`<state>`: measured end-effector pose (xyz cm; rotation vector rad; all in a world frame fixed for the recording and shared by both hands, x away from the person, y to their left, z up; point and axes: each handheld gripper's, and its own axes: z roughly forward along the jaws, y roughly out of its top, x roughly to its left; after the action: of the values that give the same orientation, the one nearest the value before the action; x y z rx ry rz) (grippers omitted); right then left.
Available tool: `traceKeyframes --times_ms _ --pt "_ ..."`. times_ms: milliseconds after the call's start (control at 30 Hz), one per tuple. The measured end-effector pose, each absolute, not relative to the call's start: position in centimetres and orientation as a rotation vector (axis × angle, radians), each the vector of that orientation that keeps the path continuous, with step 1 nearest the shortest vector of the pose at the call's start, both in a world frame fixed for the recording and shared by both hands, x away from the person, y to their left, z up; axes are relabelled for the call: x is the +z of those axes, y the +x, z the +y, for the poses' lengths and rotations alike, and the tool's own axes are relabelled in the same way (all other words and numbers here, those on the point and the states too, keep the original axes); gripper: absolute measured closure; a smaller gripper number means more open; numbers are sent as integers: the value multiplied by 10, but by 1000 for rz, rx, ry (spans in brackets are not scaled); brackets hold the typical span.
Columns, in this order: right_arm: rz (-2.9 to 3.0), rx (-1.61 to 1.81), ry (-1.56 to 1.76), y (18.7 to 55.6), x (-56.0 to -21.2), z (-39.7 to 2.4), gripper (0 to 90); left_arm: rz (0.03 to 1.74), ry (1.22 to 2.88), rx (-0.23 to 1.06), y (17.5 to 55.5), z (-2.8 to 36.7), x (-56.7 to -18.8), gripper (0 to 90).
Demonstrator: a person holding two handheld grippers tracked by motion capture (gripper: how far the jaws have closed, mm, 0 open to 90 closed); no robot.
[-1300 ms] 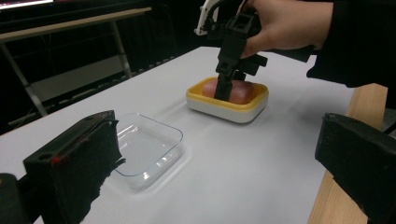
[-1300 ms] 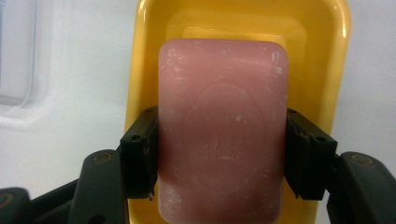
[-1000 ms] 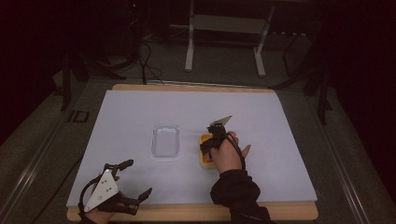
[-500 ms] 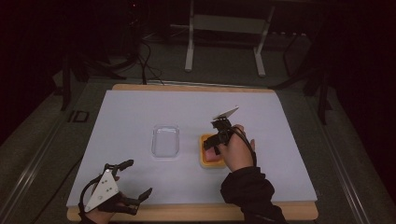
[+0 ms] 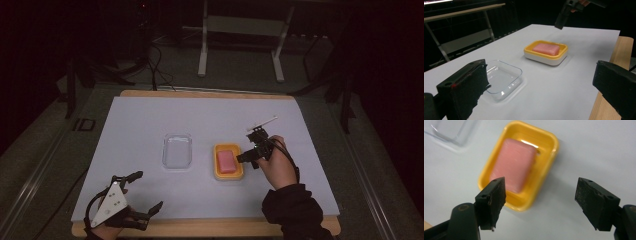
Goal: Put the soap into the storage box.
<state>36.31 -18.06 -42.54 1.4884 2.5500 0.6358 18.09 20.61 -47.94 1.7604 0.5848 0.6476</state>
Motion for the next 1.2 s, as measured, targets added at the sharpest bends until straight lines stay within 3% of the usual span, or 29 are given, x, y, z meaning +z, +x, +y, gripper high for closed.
traceKeyframes --times_ms 600,800,1200 --pt "2518 751 1389 331 -443 -246 200 583 1767 650 181 205 -480 6" --pt "2487 754 1341 317 -458 -267 137 585 1765 651 181 205 -480 6" --pt "2375 803 1356 294 -476 -299 136 585 1768 651 181 205 -480 6"
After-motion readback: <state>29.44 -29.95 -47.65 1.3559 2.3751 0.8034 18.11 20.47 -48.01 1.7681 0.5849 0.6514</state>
